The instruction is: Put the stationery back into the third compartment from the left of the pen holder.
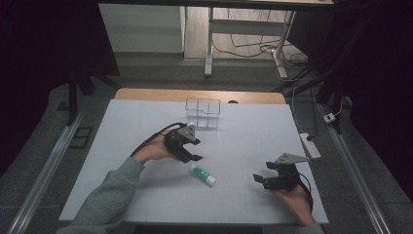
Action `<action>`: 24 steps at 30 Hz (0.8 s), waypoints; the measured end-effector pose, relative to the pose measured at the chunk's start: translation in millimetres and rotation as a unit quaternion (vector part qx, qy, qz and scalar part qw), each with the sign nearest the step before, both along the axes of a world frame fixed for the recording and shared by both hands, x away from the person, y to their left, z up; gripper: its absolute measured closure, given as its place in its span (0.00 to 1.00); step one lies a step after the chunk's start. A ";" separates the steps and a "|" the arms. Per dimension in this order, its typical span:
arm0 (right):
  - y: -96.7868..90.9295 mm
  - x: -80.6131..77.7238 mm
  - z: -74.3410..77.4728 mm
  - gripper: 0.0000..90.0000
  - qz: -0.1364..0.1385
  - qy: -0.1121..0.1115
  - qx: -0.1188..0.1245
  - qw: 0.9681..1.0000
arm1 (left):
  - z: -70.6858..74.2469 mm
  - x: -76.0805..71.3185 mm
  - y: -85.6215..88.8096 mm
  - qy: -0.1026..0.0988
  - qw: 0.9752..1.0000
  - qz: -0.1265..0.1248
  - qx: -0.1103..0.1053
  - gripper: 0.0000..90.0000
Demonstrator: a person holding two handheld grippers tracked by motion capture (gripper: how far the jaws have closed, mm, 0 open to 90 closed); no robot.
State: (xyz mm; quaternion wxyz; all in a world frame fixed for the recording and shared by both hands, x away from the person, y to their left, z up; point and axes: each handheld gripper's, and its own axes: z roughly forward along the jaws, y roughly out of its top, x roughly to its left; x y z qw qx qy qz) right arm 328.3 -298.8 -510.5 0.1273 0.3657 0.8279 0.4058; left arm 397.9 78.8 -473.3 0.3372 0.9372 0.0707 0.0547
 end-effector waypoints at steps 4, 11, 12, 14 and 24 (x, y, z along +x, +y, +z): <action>0.2 0.0 -0.1 0.22 0.000 0.000 0.000 1.000 | -2.3 -6.6 -11.0 0.003 1.000 -0.018 0.009 0.37; 0.2 0.0 0.0 0.22 0.000 0.000 -0.002 1.000 | -9.7 -17.5 -31.5 0.008 0.997 -0.063 0.036 0.36; 0.3 0.0 0.0 0.22 0.000 0.000 -0.002 1.000 | -10.8 -19.0 -34.1 0.009 0.997 -0.069 0.040 0.36; 0.3 -0.1 0.0 0.22 0.001 0.000 -0.002 1.000 | -13.1 -21.5 -38.9 0.009 0.996 -0.080 0.048 0.36; 0.5 0.0 0.1 0.22 0.003 0.004 -0.004 1.000 | -26.8 -31.1 -58.9 0.014 0.987 -0.121 0.103 0.32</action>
